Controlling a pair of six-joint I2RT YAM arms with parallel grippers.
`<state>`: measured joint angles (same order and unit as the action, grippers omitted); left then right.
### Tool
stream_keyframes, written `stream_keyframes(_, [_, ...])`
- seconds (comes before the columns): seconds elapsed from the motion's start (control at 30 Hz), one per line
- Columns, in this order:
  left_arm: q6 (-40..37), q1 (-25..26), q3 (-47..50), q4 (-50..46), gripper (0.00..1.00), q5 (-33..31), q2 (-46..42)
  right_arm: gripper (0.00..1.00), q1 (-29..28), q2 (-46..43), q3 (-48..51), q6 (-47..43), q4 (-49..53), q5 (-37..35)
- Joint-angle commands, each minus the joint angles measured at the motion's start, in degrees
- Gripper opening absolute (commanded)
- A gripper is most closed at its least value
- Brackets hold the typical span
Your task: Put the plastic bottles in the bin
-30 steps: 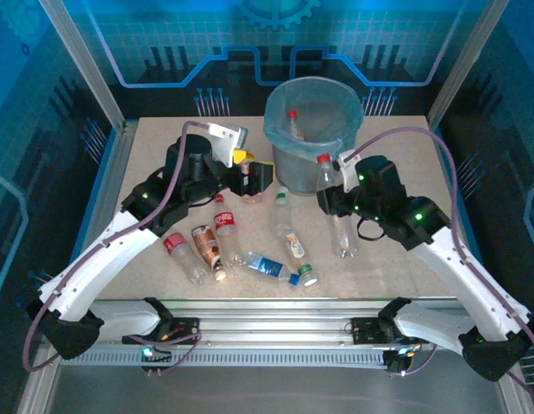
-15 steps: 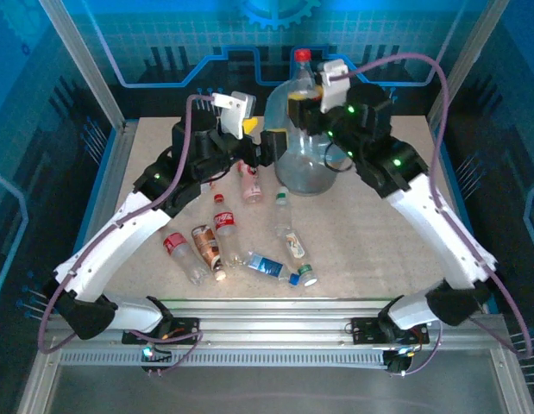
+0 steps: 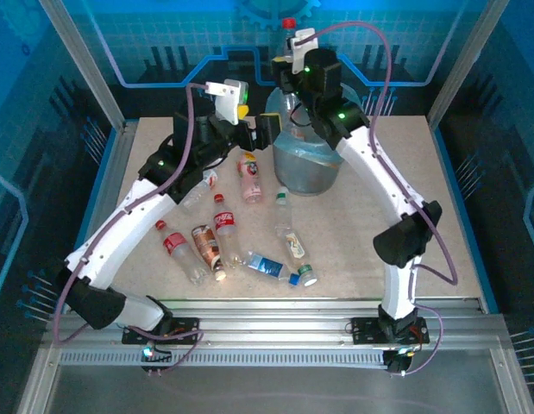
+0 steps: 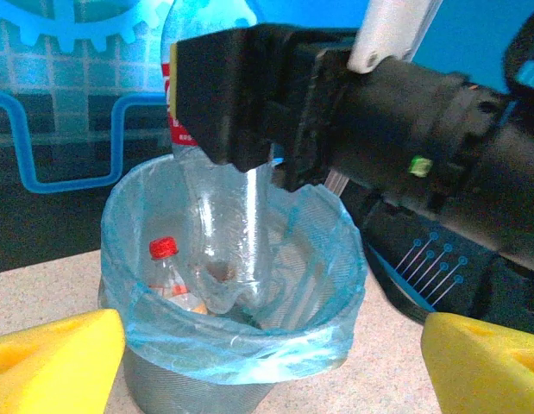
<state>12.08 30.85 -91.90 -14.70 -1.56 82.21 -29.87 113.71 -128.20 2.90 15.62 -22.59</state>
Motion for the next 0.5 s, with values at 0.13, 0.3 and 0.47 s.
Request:
stream_keyframes(0.13, [2.4,-0.8,-1.6,-2.4,0.9,2.4,2.2,0.58,3.5,1.6,-0.3,1.5,2.2,1.0])
stream_keyframes(0.3, [4.7,-0.7,-0.4,-3.6,0.9,4.7,3.2,0.61,4.1,0.0,6.2,1.9,1.7,3.5])
stream_keyframes(0.47, [5.7,-0.7,1.5,-5.6,0.89,5.0,2.7,0.66,4.6,-3.7,16.0,2.0,-4.1,7.4])
